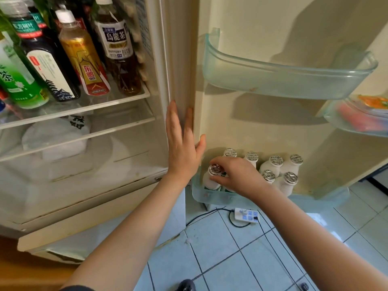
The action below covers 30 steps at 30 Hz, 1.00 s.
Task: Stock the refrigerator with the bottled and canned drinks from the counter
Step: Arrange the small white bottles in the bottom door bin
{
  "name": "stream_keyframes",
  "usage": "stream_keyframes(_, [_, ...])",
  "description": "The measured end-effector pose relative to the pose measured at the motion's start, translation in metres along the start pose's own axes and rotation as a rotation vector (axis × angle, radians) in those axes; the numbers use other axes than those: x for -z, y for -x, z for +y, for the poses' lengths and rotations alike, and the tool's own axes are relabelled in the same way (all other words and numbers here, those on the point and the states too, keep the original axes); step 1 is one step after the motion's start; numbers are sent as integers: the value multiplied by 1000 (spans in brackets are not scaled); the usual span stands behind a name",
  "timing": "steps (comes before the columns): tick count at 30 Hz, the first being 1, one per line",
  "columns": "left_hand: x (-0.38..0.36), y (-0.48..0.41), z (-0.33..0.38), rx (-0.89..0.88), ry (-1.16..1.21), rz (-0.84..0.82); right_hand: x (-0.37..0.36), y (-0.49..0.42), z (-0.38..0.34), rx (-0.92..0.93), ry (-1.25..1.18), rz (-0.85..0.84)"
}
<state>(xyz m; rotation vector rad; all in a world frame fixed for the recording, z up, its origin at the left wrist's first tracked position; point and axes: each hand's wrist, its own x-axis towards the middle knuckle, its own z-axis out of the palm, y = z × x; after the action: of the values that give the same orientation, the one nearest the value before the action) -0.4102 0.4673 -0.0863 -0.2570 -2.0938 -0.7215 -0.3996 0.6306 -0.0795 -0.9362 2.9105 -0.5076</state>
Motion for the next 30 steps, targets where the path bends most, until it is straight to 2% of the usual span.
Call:
stream_keyframes(26, [-7,-1,-2,15,-74,81,-4,1,-12,-57,-56,139])
stream_keyframes(30, [-9,1,-3,26,-45,81,-1,8,-8,12,-86,168])
